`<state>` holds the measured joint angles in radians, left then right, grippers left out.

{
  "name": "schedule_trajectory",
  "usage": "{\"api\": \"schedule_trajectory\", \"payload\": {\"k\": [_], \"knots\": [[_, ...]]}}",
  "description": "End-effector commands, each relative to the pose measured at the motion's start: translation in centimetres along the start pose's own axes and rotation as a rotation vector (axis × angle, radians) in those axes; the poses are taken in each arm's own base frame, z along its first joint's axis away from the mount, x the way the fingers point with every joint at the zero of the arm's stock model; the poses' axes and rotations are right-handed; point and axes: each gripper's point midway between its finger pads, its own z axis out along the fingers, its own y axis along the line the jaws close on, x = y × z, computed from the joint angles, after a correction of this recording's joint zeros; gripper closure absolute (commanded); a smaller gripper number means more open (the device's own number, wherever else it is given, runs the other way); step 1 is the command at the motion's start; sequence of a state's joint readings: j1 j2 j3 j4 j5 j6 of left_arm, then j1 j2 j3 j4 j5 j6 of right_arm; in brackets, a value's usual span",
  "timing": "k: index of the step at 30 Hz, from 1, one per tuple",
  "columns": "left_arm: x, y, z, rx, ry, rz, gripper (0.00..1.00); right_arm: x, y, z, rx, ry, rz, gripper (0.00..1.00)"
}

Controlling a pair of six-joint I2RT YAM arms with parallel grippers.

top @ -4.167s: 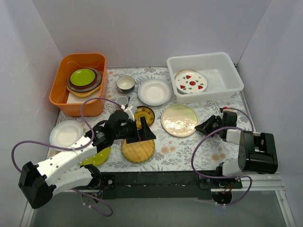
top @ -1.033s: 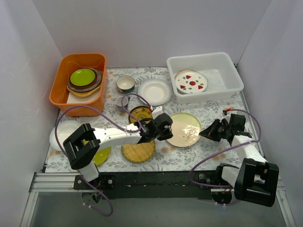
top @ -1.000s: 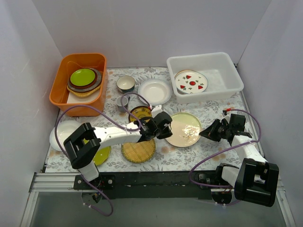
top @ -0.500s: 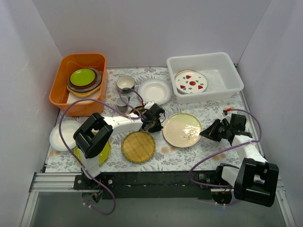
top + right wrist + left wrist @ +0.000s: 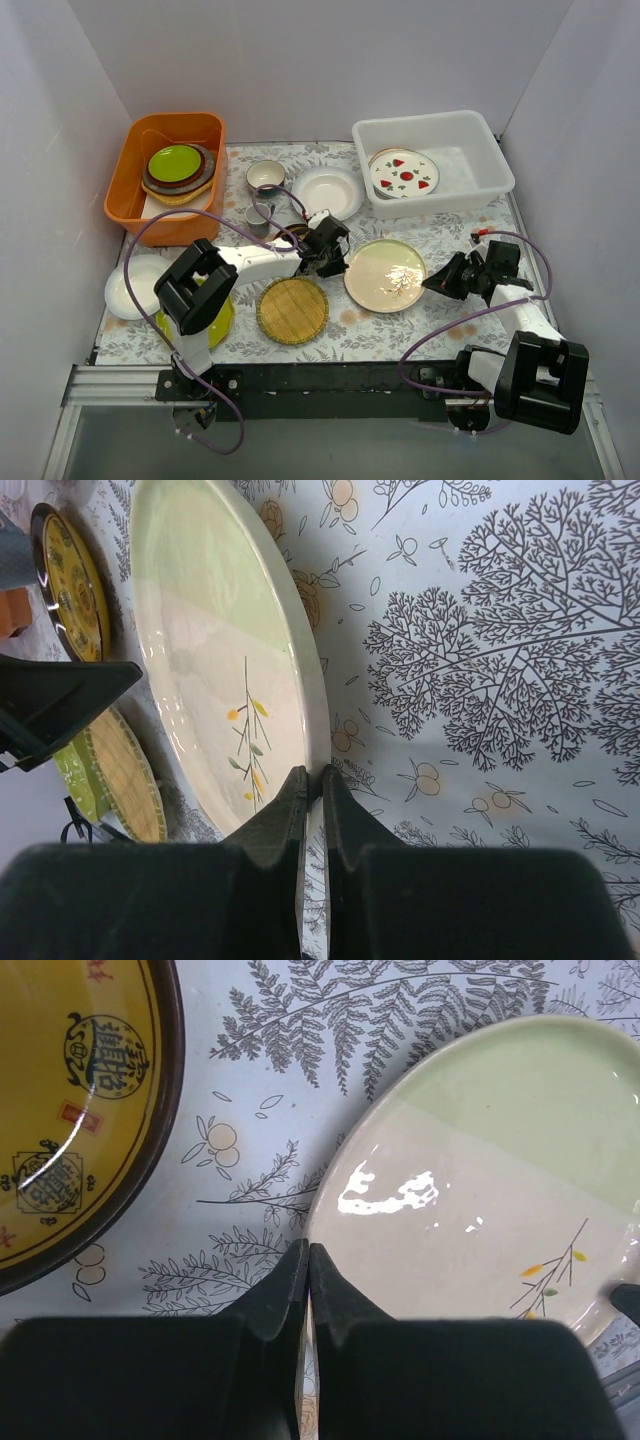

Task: Place the plates into the plastic bin on the countertop
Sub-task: Pick up the plate at the center of the board.

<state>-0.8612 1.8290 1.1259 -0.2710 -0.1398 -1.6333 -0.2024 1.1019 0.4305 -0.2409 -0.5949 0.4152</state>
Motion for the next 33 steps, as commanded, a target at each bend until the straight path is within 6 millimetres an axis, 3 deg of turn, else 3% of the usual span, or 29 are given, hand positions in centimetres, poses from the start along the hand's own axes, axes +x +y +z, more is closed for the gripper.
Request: {"api": "schedule_trajectory", "payload": {"k": [1,11,24,30,33], "knots": [[-1.2,-2.1,-1.6,0.095,-0.036,0.006,1.00,-1.8,2.5,-0.6,-0.097,-0.029,-0.054,0.99],[0.8,-0.8,0.5,0.051,0.031,0.014,1.00,-1.6,2.5,-0.6,-0.100,-0.025,-0.052,0.99],[3.7,3.6,2.2,-0.071,0.093,-0.009,1.00,-1.1,2.0,-0.2,-0.109,-0.010,-0.041,0.95],[5.3,5.0,2.8,-0.081,0.130,-0.028,1.00,0.1,1.2,0.6,-0.127,0.023,-0.013,0.86],[6.0,5.5,3.0,-0.085,0.144,-0.032,1.00,0.6,0.9,1.0,-0.137,0.036,0.004,0.72]]}}
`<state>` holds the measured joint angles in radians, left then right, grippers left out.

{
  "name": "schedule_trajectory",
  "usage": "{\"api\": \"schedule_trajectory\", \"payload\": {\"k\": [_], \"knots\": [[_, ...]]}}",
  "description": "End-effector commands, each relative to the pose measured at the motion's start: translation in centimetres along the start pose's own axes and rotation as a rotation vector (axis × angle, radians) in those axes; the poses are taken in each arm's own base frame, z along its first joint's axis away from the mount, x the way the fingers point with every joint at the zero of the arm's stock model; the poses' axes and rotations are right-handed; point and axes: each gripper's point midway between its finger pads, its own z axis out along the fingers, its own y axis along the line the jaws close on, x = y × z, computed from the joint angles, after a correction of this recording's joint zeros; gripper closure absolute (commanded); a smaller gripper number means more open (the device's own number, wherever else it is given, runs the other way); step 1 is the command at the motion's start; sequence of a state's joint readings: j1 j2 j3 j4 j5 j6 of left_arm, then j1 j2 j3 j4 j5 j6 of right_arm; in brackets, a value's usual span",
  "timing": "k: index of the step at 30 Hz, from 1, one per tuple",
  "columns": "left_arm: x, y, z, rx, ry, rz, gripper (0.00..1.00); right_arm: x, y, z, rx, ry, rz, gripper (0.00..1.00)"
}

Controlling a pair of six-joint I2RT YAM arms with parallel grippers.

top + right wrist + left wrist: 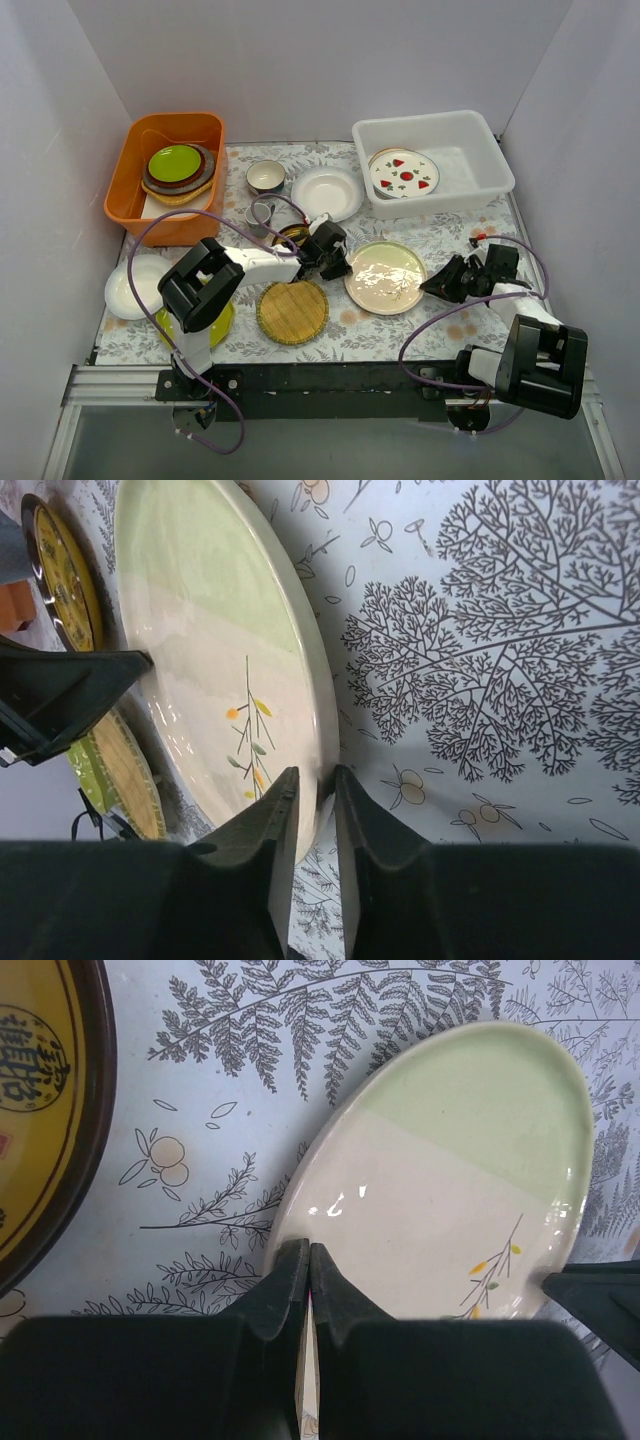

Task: Place the plates into the plastic bin on the countertop
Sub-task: Pick up the plate at the center of the board.

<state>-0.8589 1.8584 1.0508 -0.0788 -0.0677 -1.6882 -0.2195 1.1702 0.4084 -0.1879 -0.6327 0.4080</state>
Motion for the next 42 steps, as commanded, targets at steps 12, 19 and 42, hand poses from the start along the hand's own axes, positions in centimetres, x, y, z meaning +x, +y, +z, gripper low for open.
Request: {"api": "schedule_trajectory", "payload": {"k": [12,19,42], "knots": [[5.1,7.6,1.0,-0.186,0.135,0.014,1.00,2.8,-0.2,1.7,-0.143,0.049,0.076,0.59],[5.4,7.4,1.2,-0.174,0.148,0.012,1.00,3.9,-1.5,2.5,-0.135,0.024,0.138,0.59],[6.6,4.8,0.9,-0.104,0.190,0.081,1.00,-0.1,-1.6,2.2,-0.046,-0.075,0.039,0.99]]}}
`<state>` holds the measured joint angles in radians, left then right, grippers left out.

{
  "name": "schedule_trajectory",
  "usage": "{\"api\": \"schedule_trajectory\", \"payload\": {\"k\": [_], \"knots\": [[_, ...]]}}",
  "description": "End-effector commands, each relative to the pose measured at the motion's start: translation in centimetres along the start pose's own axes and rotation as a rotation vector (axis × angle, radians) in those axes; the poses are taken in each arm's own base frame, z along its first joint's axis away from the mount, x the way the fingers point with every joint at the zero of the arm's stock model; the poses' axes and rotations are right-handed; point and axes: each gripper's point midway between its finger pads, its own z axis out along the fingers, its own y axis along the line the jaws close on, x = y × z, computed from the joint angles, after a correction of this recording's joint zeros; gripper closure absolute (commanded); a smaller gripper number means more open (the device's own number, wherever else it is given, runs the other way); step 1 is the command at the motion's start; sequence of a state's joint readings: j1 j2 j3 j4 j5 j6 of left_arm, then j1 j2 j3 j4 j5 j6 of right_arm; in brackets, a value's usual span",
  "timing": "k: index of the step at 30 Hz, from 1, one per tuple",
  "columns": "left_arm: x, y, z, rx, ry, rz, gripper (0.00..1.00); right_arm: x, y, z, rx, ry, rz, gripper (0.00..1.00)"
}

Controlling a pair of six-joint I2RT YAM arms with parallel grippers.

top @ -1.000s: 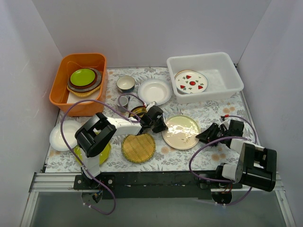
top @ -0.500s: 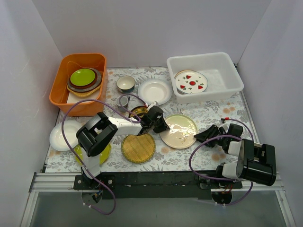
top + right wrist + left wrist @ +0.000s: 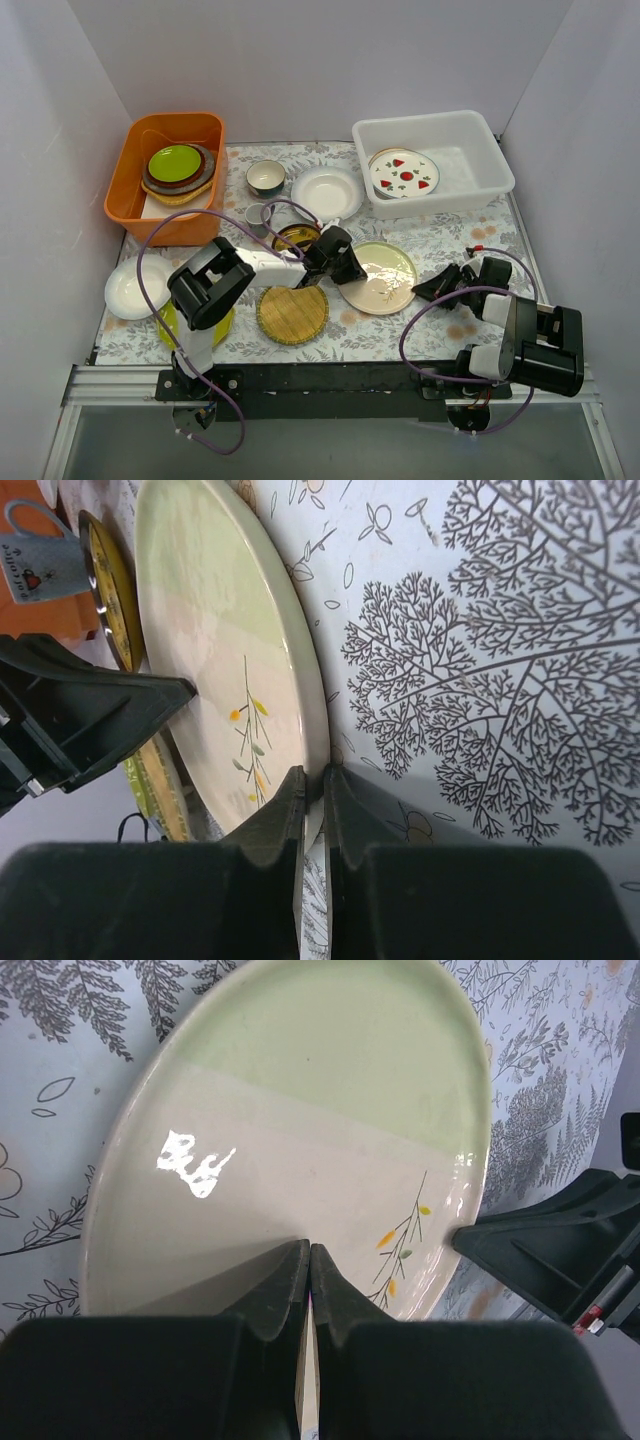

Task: Place the plates into the plastic bin on the countertop
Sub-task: Pick up the plate at the center of the board.

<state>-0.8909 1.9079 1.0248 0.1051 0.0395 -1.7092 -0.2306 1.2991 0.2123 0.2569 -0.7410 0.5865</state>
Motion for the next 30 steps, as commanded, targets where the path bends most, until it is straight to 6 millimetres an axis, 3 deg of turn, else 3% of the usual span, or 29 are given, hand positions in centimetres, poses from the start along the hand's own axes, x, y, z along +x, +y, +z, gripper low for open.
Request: {"api": "schedule_trajectory", "payload": {"k": [1,4,11,12,13,16,21,23,25,29,30], "knots": [[4.0,7.2,-1.2,-0.256,0.128,0.065,1.00,-2.1,-0.5,-0.3,0.084,-0.047,-0.073,0.99],[3.4,6.1,-2.1,-0.237,0.121,0.079,1.00,-3.2,0.7,-0.5,0.069,-0.062,-0.095,0.99],[-0.4,1.5,-5.3,-0.173,0.005,0.120,0.98,-5.5,3.4,-1.4,0.049,-0.093,-0.146,0.99],[-0.8,0.9,-5.7,-0.166,-0.002,0.128,0.92,-5.8,3.8,-1.7,0.044,-0.101,-0.159,0.99],[-1.3,0.1,-6.4,-0.145,-0.018,0.132,0.79,-6.1,4.3,-2.0,0.047,-0.099,-0.165,0.99],[-1.8,-1.1,-7.4,-0.108,-0.032,0.127,0.58,-6.6,5.3,-2.6,0.046,-0.110,-0.184,0.99],[-0.4,-2.6,-8.2,-0.003,0.011,0.076,0.45,-7.3,7.1,-3.3,0.014,-0.125,-0.194,0.99],[0.4,-2.3,-8.5,0.012,0.022,0.038,0.42,-7.2,7.3,-3.3,0.009,-0.123,-0.193,0.99],[0.7,-2.7,-8.6,0.045,0.014,0.015,0.41,-7.2,7.4,-3.4,0.003,-0.122,-0.189,0.99],[2.7,-1.6,-8.5,0.075,0.032,-0.093,0.40,-6.8,7.5,-3.3,-0.014,-0.108,-0.173,0.99],[2.8,-2.2,-8.5,0.116,0.027,-0.107,0.40,-6.6,7.7,-3.3,-0.028,-0.102,-0.162,0.99]]}}
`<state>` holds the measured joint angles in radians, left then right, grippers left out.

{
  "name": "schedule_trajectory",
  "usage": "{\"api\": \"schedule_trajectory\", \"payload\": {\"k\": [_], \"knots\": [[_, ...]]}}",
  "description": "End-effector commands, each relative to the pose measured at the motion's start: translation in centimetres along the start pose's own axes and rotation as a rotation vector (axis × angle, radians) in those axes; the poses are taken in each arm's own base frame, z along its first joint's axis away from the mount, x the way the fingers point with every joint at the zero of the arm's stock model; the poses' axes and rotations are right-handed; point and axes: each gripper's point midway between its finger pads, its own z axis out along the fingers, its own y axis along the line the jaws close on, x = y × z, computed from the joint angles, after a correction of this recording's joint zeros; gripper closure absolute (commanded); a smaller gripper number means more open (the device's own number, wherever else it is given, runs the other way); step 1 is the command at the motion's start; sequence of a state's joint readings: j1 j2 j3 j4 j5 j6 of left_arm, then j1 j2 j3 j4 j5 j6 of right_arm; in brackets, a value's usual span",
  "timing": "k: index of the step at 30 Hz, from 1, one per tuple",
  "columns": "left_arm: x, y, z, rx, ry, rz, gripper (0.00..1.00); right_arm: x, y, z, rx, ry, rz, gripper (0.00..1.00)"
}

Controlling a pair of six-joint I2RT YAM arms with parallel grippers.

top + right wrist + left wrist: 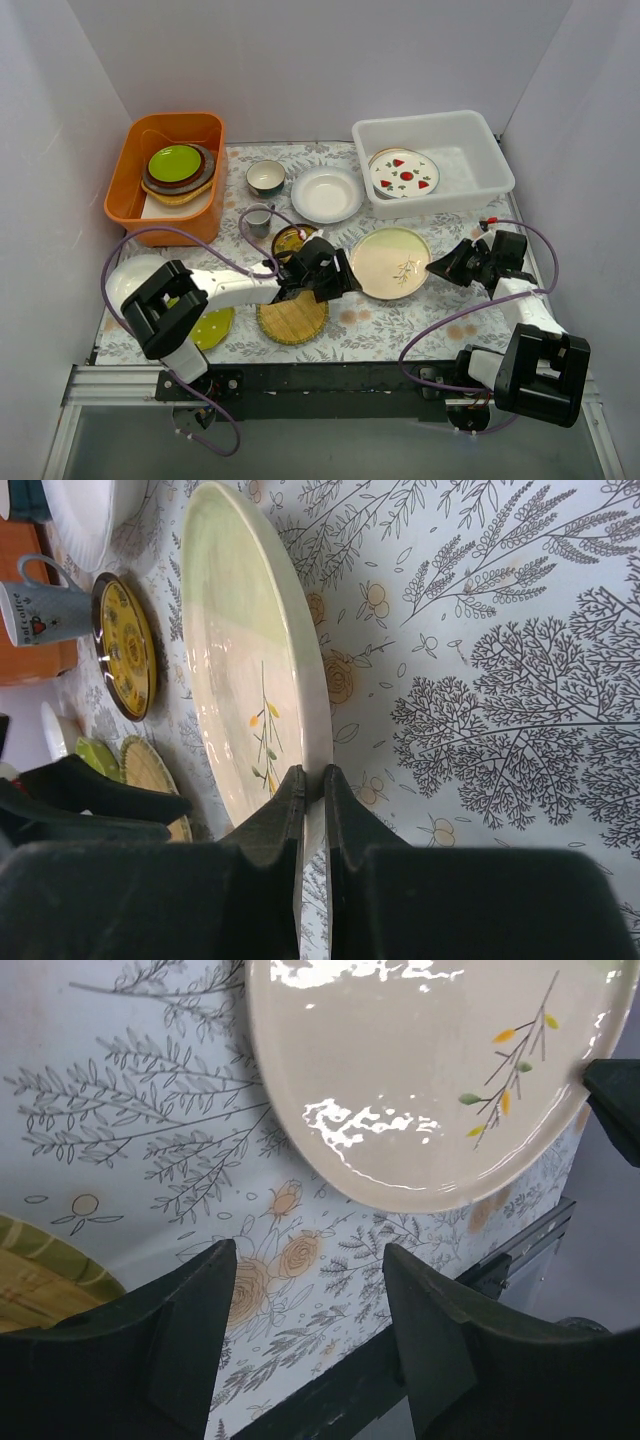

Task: Place the plates into the plastic bin on the countertop
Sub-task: Pick up the plate at the center of the board.

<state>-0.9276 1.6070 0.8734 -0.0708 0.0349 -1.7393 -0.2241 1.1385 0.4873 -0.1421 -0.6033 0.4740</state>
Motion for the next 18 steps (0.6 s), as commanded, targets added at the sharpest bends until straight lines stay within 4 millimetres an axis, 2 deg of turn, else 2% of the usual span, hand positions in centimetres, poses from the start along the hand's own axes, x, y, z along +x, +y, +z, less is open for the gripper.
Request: {"api": "schedule_trajectory", "payload": {"k": [1,5,6,8,11,15,16,18], "knots": [[1.4,-2.4,-0.9,0.143,0.003,-0.108,0.40,-1.4,3.4,-0.9,-0.134,-0.020,-0.009,0.99],[3.2,-3.2,0.1,0.158,0.000,-0.136,0.36,-1.2,3.6,-0.9,-0.148,-0.017,0.004,0.99],[3.4,-4.0,0.3,0.178,0.004,-0.158,0.35,-1.1,3.8,-1.0,-0.155,-0.016,0.003,0.99],[3.7,-4.1,1.2,0.175,-0.016,-0.174,0.31,-1.0,3.9,-1.2,-0.157,-0.013,0.005,0.99],[4.1,-5.0,1.9,0.208,-0.022,-0.216,0.30,-1.0,4.1,-1.5,-0.164,-0.018,0.007,0.99],[4.6,-4.6,2.7,0.218,-0.018,-0.296,0.30,-0.7,4.5,-1.7,-0.184,-0.015,0.023,0.99],[5.1,-3.7,2.8,0.206,-0.018,-0.314,0.30,-0.6,4.6,-1.7,-0.188,-0.015,0.027,0.99],[4.8,-3.8,2.9,0.230,-0.044,-0.386,0.30,-0.4,4.6,-1.9,-0.189,-0.018,0.030,0.99]]}}
